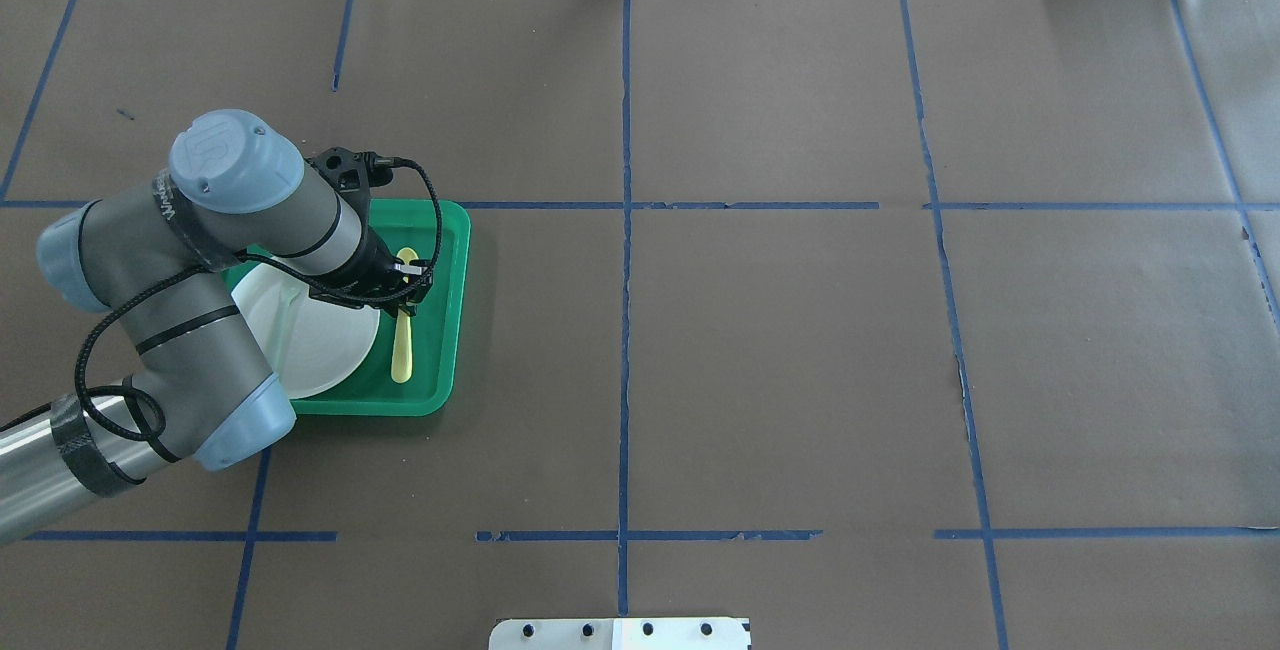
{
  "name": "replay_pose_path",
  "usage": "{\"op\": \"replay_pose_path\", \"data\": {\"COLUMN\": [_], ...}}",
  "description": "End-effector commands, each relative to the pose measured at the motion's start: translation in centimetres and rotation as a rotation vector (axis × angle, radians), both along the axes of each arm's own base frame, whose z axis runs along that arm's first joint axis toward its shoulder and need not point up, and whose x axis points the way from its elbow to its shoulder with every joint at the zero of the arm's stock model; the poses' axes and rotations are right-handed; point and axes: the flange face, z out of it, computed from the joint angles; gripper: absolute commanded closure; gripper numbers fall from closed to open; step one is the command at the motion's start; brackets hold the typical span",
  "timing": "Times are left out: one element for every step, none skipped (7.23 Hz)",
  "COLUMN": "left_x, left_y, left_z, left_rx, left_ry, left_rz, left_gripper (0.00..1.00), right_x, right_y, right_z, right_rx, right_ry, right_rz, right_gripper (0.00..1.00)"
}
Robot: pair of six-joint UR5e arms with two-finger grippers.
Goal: Place spoon
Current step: 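Carry the spoon off the plate and lower it onto the tray beside it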
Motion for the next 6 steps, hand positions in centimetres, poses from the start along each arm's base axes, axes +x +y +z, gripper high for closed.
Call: {"op": "replay_pose_path", "data": {"left_x": [1.0,1.35,1.44,1.42,1.39,1.43], "left_y": [0.87,0.86,0.78,0.81,0.83,0.92], "left_z": [0.56,1.04,1.03,1.07,1.34,1.27], "left_rx": [0.002,-0.004,0.001,0.003,0.0,0.002], "left_ry": [-0.001,-0.009,-0.004,-0.001,-0.005,-0.003], "left_rz": [0.021,0.025,0.023,0.025,0.025,0.028], "left_gripper": [0.99,0.97,0.9,0.71,0.3,0.06], "right_x": [0.0,0.0,0.0,0.0,0.0,0.0], "right_y": [-0.01,0.0,0.0,0.0,0.0,0.0], "right_z": [-0.01,0.0,0.0,0.0,0.0,0.0], "right_rx": [0.001,0.0,0.0,0.0,0.0,0.001], "right_ry": [0.0,0.0,0.0,0.0,0.0,0.0], "right_rz": [0.001,0.001,0.001,0.001,0.001,-0.001], "right_gripper": [0.0,0.0,0.0,0.0,0.0,0.0]}}
